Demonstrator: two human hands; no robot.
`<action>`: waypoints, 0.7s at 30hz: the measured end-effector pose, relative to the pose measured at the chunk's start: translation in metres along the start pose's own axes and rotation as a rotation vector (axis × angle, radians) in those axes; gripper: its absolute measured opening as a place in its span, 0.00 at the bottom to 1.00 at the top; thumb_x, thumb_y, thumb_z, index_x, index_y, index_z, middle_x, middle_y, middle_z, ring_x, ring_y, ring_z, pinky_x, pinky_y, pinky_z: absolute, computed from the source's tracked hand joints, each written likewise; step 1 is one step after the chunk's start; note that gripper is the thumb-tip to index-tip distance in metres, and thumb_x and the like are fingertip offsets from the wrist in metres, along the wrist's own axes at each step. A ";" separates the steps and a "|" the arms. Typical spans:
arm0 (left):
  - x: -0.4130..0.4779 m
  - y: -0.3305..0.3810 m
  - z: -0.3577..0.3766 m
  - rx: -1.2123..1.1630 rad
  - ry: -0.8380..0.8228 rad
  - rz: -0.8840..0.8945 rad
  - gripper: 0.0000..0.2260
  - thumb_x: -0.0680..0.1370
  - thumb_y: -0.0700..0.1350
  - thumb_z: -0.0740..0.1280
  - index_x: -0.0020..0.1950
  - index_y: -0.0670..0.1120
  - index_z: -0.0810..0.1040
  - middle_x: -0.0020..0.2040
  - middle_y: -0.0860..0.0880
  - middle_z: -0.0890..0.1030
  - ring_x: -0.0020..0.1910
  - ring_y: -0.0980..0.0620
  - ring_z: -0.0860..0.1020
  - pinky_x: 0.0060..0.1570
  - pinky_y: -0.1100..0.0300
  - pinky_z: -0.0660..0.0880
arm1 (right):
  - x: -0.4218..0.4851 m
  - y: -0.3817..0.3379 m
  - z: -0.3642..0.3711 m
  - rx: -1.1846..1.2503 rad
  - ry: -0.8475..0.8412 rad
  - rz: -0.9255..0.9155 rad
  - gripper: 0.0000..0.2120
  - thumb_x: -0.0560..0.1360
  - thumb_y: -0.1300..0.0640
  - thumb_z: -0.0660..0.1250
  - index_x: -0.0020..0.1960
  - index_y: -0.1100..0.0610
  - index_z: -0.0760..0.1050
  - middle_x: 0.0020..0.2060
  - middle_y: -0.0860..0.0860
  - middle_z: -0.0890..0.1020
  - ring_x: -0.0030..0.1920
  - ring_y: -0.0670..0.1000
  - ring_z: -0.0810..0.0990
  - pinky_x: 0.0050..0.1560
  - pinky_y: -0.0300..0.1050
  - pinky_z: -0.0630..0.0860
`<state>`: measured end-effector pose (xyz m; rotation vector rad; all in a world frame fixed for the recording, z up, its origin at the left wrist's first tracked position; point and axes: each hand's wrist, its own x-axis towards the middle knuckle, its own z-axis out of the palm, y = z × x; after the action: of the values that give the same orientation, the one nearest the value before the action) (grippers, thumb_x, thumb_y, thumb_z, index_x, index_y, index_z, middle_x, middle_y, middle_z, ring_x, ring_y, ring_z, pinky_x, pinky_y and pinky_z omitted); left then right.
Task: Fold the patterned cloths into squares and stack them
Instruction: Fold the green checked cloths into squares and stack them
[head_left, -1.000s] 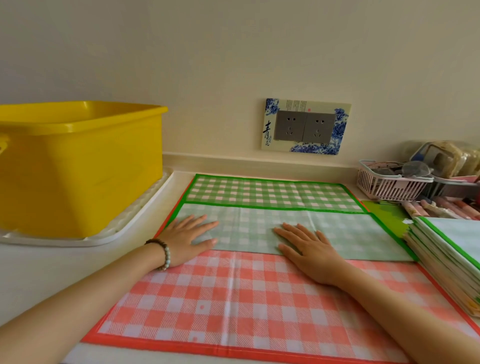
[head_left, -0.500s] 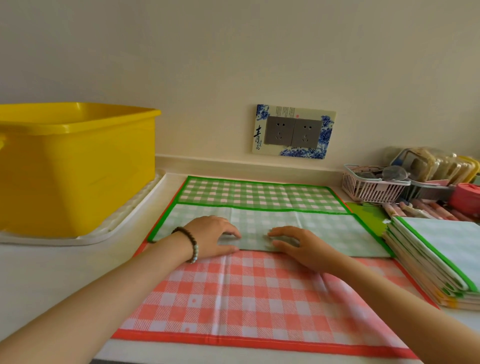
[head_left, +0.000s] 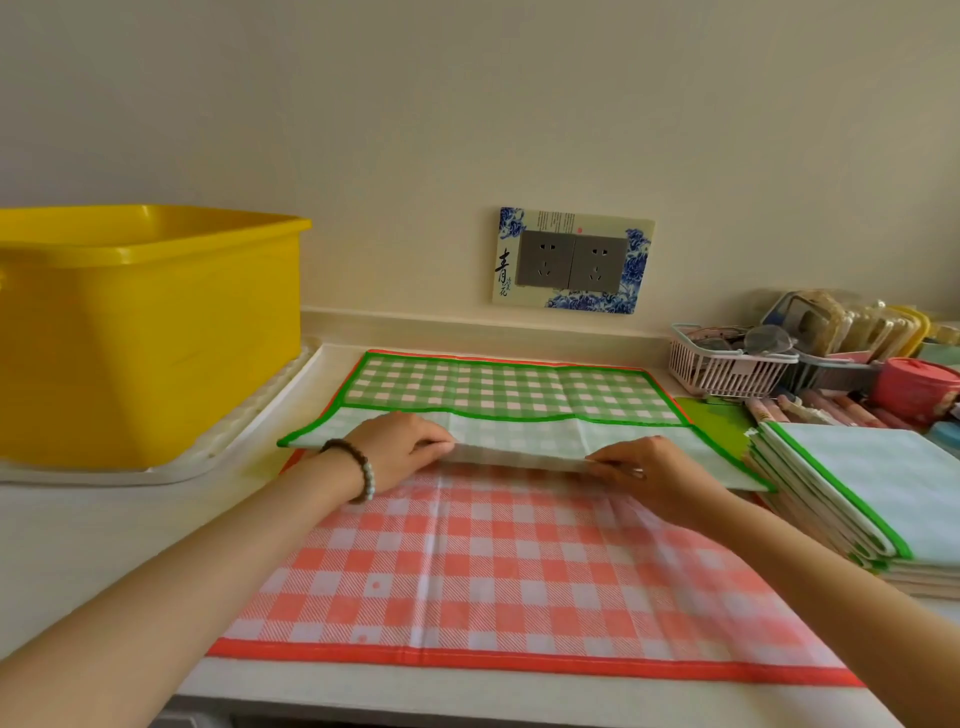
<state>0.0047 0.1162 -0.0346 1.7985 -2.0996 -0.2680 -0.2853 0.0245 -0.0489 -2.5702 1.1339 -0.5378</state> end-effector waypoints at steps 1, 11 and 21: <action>0.000 0.000 -0.005 -0.055 -0.001 0.009 0.10 0.80 0.48 0.60 0.48 0.50 0.81 0.39 0.59 0.79 0.38 0.62 0.75 0.45 0.61 0.70 | 0.001 -0.002 -0.006 0.006 -0.008 0.001 0.10 0.76 0.54 0.66 0.55 0.54 0.82 0.47 0.45 0.84 0.46 0.43 0.81 0.52 0.40 0.76; -0.012 0.025 -0.074 -0.139 -0.347 -0.120 0.08 0.72 0.57 0.67 0.45 0.55 0.82 0.29 0.68 0.78 0.30 0.71 0.74 0.42 0.71 0.67 | 0.001 -0.039 -0.072 0.194 -0.423 0.046 0.06 0.73 0.50 0.69 0.41 0.51 0.82 0.29 0.40 0.77 0.30 0.37 0.70 0.34 0.28 0.67; 0.001 0.031 -0.061 -0.036 0.053 0.090 0.13 0.73 0.44 0.72 0.55 0.57 0.79 0.59 0.56 0.76 0.59 0.60 0.73 0.63 0.63 0.66 | 0.036 -0.029 -0.067 0.010 -0.202 0.012 0.03 0.73 0.49 0.70 0.41 0.46 0.81 0.36 0.42 0.83 0.38 0.41 0.80 0.44 0.34 0.75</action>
<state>0.0002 0.1255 0.0330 1.6672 -2.1180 -0.2304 -0.2730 0.0094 0.0303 -2.5391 1.0730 -0.2729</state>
